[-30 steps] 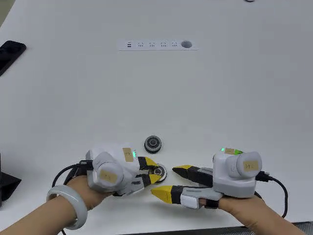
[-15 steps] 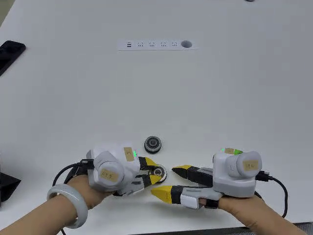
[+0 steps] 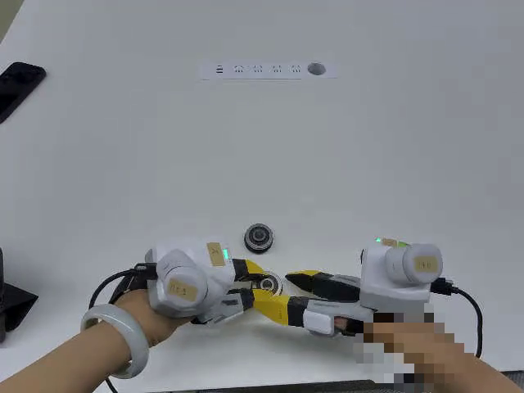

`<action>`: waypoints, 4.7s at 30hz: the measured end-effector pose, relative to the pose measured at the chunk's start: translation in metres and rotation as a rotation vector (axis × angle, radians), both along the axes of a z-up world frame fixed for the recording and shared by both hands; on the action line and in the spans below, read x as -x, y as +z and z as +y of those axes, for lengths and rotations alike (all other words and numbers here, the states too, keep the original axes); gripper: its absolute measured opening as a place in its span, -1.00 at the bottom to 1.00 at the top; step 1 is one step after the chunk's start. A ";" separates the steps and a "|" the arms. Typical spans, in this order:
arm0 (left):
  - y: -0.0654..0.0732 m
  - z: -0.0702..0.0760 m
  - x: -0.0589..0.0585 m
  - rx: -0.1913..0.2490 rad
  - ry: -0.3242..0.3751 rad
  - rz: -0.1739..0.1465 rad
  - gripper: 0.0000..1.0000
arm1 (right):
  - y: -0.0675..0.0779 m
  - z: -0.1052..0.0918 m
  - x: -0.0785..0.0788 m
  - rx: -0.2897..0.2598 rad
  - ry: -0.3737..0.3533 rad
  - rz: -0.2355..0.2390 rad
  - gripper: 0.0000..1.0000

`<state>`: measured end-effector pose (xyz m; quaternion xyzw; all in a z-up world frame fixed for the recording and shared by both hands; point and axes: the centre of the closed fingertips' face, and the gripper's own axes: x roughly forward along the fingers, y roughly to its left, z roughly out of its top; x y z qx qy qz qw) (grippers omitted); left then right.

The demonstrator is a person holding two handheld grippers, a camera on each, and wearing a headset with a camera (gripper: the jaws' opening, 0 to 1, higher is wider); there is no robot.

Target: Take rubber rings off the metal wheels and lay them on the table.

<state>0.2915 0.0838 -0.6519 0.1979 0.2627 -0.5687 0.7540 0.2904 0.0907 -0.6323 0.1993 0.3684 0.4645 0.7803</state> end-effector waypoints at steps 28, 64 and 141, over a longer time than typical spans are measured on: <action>-0.002 0.000 -0.005 0.013 0.014 0.009 -0.74 | -0.004 0.008 -0.002 -0.058 0.019 0.093 0.13; -0.003 0.000 -0.005 0.019 0.018 0.011 -0.75 | -0.001 -0.005 0.005 -0.079 0.026 0.196 -0.08; -0.003 0.001 -0.004 0.020 0.017 0.006 -0.74 | -0.008 -0.004 -0.013 -0.007 -0.056 0.203 -0.97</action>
